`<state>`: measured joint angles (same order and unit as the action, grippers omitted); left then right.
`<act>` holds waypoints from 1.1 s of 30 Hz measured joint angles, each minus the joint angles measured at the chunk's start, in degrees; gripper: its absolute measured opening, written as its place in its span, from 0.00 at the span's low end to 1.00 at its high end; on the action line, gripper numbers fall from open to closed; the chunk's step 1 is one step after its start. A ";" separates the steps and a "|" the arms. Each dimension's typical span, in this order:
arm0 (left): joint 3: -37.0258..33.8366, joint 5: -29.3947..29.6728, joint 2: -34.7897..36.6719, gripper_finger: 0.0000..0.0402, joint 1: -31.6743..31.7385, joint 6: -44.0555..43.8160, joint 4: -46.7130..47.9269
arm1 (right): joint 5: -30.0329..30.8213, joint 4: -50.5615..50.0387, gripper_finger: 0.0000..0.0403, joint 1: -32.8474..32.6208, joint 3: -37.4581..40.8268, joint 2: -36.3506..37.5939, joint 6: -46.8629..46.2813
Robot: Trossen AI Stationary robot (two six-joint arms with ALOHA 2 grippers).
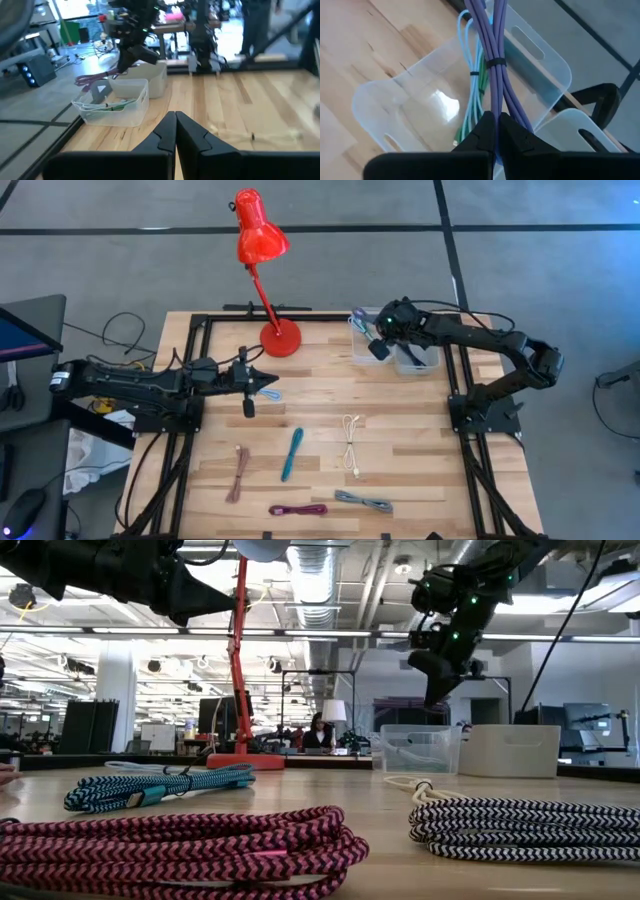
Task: Pick & Place USB Port
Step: Put the violet charger cable into the transparent bin
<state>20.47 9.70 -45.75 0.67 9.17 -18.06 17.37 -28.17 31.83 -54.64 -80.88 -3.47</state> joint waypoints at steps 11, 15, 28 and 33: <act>-0.99 -1.17 12.53 0.01 -0.32 1.08 10.89 | -5.46 10.44 0.00 2.34 4.64 0.00 0.93; -5.15 -1.19 19.32 0.01 -1.36 1.07 11.29 | -5.53 10.77 0.00 3.74 4.64 0.00 0.95; -12.09 -1.25 32.72 0.01 -2.58 -0.44 11.23 | -9.90 11.36 0.00 5.42 4.56 -4.82 0.43; -12.09 -1.21 32.58 0.01 -2.58 -0.51 11.23 | -9.99 12.57 0.00 5.39 4.66 -9.39 0.45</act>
<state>8.38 8.49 -13.17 -1.91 8.66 -6.83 7.38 -15.60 37.22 -49.98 -90.27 -3.03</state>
